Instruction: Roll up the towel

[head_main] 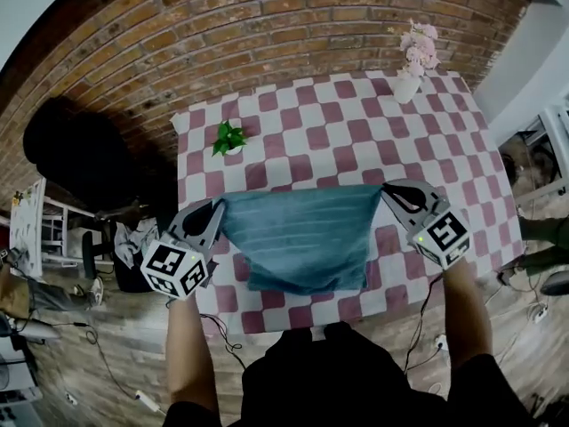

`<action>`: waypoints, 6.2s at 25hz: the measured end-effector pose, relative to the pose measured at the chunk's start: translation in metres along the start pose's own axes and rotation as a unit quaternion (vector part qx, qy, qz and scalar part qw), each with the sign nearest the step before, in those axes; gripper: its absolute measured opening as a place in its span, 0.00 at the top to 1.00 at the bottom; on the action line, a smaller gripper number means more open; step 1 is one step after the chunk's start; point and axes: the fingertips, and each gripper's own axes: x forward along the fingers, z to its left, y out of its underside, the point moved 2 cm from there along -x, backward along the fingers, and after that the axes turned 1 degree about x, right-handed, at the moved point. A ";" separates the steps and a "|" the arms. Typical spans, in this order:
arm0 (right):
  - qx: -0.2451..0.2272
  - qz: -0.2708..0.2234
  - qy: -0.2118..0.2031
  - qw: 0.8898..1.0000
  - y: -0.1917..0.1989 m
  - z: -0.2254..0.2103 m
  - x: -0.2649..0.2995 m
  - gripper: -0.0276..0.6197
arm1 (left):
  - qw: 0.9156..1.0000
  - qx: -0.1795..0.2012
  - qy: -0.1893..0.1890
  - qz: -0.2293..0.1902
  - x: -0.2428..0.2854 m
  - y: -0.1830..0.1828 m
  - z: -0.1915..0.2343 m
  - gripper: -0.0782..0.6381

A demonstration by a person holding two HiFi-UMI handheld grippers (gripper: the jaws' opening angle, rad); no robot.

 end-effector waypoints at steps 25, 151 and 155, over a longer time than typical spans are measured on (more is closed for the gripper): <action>-0.136 0.140 -0.197 0.961 0.146 0.146 0.018 0.71 | 0.942 0.232 0.173 0.168 0.007 0.172 -0.071 0.51; -0.278 0.169 -0.121 0.938 0.177 0.151 0.032 0.92 | 0.876 0.388 0.205 0.201 0.026 0.213 -0.017 0.70; -0.208 0.178 -0.166 0.947 0.193 0.160 0.029 0.69 | 0.900 0.308 0.206 0.228 0.010 0.218 -0.008 0.49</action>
